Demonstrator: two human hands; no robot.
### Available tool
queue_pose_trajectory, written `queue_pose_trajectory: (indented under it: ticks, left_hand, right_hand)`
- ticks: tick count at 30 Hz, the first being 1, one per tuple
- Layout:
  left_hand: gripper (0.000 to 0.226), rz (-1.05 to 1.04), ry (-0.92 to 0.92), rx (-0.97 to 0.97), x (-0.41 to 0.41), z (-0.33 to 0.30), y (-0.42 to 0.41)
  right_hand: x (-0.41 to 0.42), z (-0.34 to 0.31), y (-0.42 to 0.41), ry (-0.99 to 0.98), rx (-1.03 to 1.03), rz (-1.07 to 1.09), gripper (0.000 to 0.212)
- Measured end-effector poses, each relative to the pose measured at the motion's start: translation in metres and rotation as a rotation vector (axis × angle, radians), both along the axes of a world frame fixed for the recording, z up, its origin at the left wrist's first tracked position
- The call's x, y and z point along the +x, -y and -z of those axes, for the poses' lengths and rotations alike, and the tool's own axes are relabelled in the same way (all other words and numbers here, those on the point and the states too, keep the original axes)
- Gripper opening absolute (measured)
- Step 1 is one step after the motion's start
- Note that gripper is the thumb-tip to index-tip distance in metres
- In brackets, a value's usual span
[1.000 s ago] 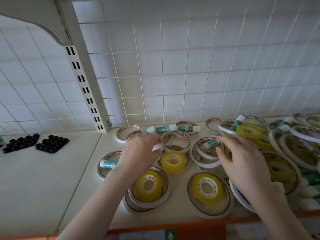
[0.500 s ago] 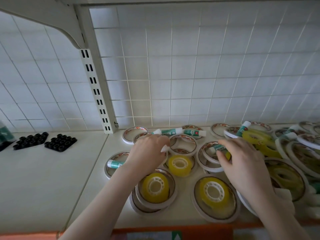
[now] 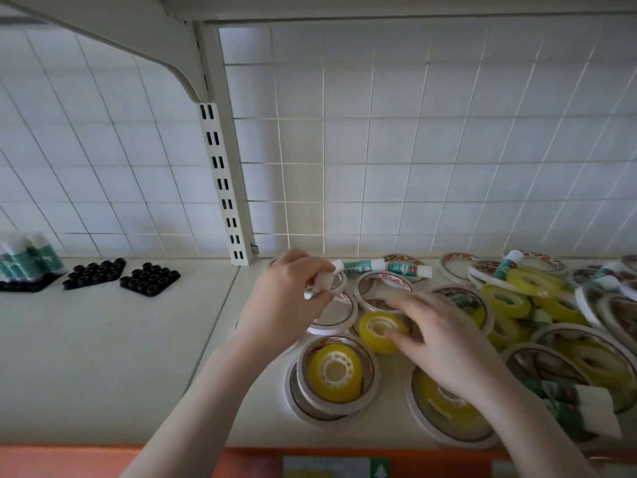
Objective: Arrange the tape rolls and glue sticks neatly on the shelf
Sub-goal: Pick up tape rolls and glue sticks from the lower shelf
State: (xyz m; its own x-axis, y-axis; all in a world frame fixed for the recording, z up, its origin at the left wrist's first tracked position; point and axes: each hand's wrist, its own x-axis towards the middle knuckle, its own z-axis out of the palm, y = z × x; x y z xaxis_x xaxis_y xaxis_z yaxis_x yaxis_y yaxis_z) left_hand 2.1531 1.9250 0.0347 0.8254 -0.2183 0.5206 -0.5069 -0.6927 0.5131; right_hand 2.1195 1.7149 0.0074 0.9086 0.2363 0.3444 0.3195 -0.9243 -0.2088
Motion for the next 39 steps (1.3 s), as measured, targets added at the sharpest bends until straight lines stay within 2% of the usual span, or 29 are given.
queue_pose_trajectory:
  ticks: [5,10,22,26,33,39]
  left_hand:
    - [0.028,-0.037,-0.011,-0.079,-0.007,-0.002,-0.012]
    - [0.029,-0.058,0.000,-0.171,-0.012,-0.008,-0.013]
    - [0.029,-0.133,0.005,-0.159,-0.024,-0.009,-0.011]
    - [0.032,-0.174,0.002,-0.151,-0.032,-0.011,-0.010]
    - [0.041,-0.311,0.030,-0.196,-0.046,-0.011,-0.015]
    - [0.039,-0.367,0.031,-0.234,-0.060,-0.011,-0.045]
  right_hand:
    - [0.003,-0.005,-0.015,-0.148,-0.001,-0.085,0.051]
    - [0.003,-0.009,-0.016,-0.273,-0.019,-0.088,0.067]
    - [0.002,0.002,-0.016,-0.192,0.031,0.024,0.060]
    - [-0.002,0.002,-0.012,-0.113,0.066,0.035,0.060]
    - [-0.001,0.002,-0.006,0.037,0.234,-0.002,0.063]
    - [-0.010,-0.002,-0.042,0.061,0.253,-0.083,0.058]
